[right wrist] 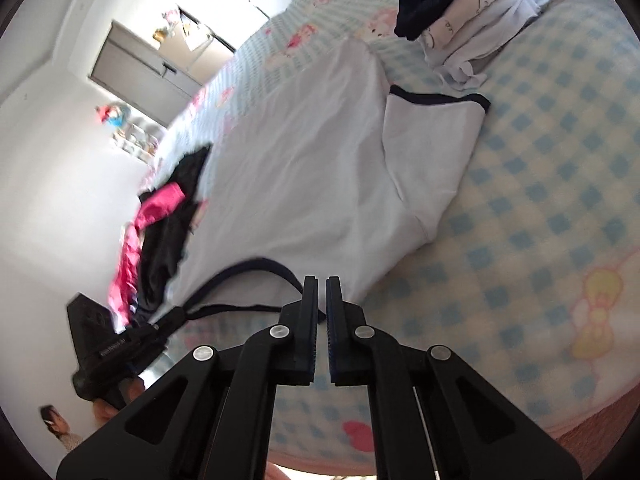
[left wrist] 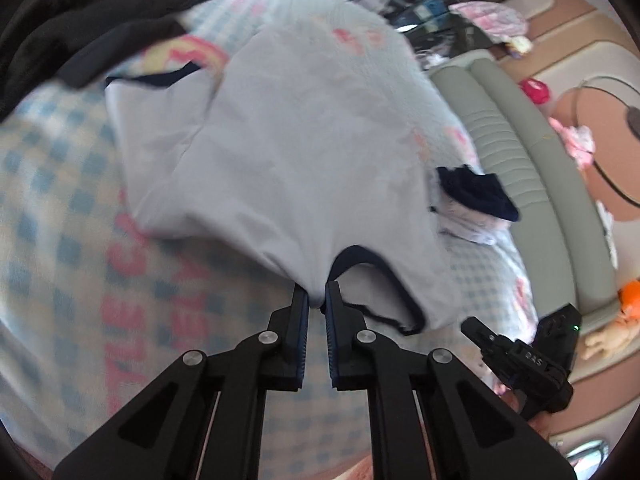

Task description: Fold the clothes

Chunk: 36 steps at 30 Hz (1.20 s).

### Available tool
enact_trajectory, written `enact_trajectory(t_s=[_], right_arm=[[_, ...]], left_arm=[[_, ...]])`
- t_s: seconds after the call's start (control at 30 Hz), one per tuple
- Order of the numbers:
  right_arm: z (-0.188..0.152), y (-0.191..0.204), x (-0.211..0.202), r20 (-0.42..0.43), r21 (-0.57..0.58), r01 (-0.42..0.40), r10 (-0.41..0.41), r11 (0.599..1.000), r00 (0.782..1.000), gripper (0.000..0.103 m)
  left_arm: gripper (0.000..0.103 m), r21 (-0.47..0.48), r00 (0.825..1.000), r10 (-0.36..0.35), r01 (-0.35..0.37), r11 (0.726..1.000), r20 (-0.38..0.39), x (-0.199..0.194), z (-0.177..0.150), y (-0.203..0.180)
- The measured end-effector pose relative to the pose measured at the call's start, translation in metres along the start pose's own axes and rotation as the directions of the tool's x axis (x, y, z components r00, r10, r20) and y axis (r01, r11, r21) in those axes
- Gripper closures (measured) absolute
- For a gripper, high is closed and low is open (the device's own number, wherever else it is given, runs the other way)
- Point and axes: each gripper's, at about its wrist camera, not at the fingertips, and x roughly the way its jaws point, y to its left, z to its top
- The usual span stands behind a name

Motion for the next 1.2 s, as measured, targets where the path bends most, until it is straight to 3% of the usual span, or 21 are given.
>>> enact_trajectory(t_s=[0.13, 0.2, 0.23, 0.27, 0.33, 0.4, 0.53, 0.6, 0.67, 0.77, 0.87, 1.0, 1.03, 1.07, 1.13, 1.17, 1.2], right_arm=[[-0.008, -0.016, 0.006, -0.033, 0.06, -0.014, 0.016, 0.998, 0.999, 0.096], [-0.012, -0.023, 0.006, -0.036, 0.079, 0.002, 0.001, 0.997, 0.999, 0.081], [-0.013, -0.027, 0.007, -0.039, 0.088, 0.013, -0.01, 0.996, 0.999, 0.078], [-0.013, -0.031, 0.008, -0.044, 0.104, 0.019, -0.015, 0.994, 0.999, 0.074], [-0.013, -0.04, 0.012, -0.05, 0.163, 0.012, -0.004, 0.987, 0.999, 0.072], [-0.012, -0.042, 0.02, -0.053, 0.199, -0.009, 0.02, 0.98, 0.998, 0.06], [-0.007, -0.034, 0.032, -0.055, 0.203, -0.074, 0.086, 0.976, 0.995, 0.057], [-0.001, -0.03, 0.037, -0.045, 0.191, -0.084, 0.094, 0.978, 0.995, 0.04], [0.004, -0.028, 0.048, -0.039, 0.189, -0.072, 0.08, 0.979, 0.996, 0.038], [0.011, -0.027, 0.068, -0.053, 0.192, -0.034, 0.045, 0.981, 0.998, 0.039], [0.016, -0.017, 0.077, -0.048, 0.141, -0.024, 0.031, 0.99, 0.998, 0.05], [0.022, -0.006, 0.088, -0.053, 0.067, 0.003, 0.001, 0.998, 0.999, 0.053], [0.021, -0.008, 0.091, -0.059, 0.079, 0.004, 0.0, 0.997, 0.998, 0.053], [0.021, -0.011, 0.093, -0.064, 0.092, 0.006, 0.0, 0.996, 0.998, 0.054], [0.02, -0.013, 0.094, -0.067, 0.082, 0.016, -0.01, 0.996, 0.998, 0.072], [0.019, -0.012, 0.094, -0.071, 0.063, 0.035, -0.03, 0.997, 0.997, 0.088], [0.019, -0.012, 0.092, -0.077, 0.054, 0.053, -0.048, 0.997, 0.996, 0.096]], left_arm=[[0.093, -0.077, 0.998, -0.01, 0.005, 0.997, -0.063, 0.014, -0.011, 0.017], [0.082, -0.063, 0.993, -0.029, 0.022, 0.998, -0.117, 0.019, -0.019, 0.018], [0.069, -0.051, 0.99, -0.026, 0.019, 0.999, -0.139, 0.022, -0.023, 0.017], [0.065, -0.041, 0.99, -0.018, 0.012, 0.999, -0.143, 0.023, -0.026, 0.017], [0.065, -0.053, 0.992, -0.027, 0.021, 0.998, -0.123, 0.021, -0.026, 0.019], [0.063, -0.1, 0.995, -0.054, 0.045, 0.994, -0.083, 0.017, -0.022, 0.026], [0.055, -0.189, 0.992, -0.125, 0.12, 0.975, -0.013, 0.011, -0.007, 0.039], [0.049, -0.226, 0.985, -0.17, 0.169, 0.959, 0.017, 0.011, -0.001, 0.044], [0.045, -0.253, 0.98, -0.194, 0.196, 0.947, 0.033, 0.018, 0.007, 0.047], [0.047, -0.274, 0.981, -0.189, 0.191, 0.942, 0.036, 0.035, 0.018, 0.047], [0.047, -0.258, 0.977, -0.211, 0.212, 0.943, 0.03, 0.052, 0.025, 0.037], [0.047, -0.202, 0.99, -0.14, 0.133, 0.97, -0.02, 0.068, 0.028, 0.029], [0.053, -0.194, 0.991, -0.13, 0.125, 0.973, -0.015, 0.067, 0.028, 0.029], [0.067, -0.185, 0.993, -0.12, 0.116, 0.976, -0.011, 0.067, 0.028, 0.028], [0.08, -0.15, 0.996, -0.087, 0.084, 0.985, -0.015, 0.063, 0.027, 0.026], [0.087, -0.129, 0.997, -0.072, 0.068, 0.989, -0.022, 0.062, 0.026, 0.024], [0.089, -0.099, 0.998, -0.059, 0.056, 0.994, -0.033, 0.063, 0.025, 0.018]])
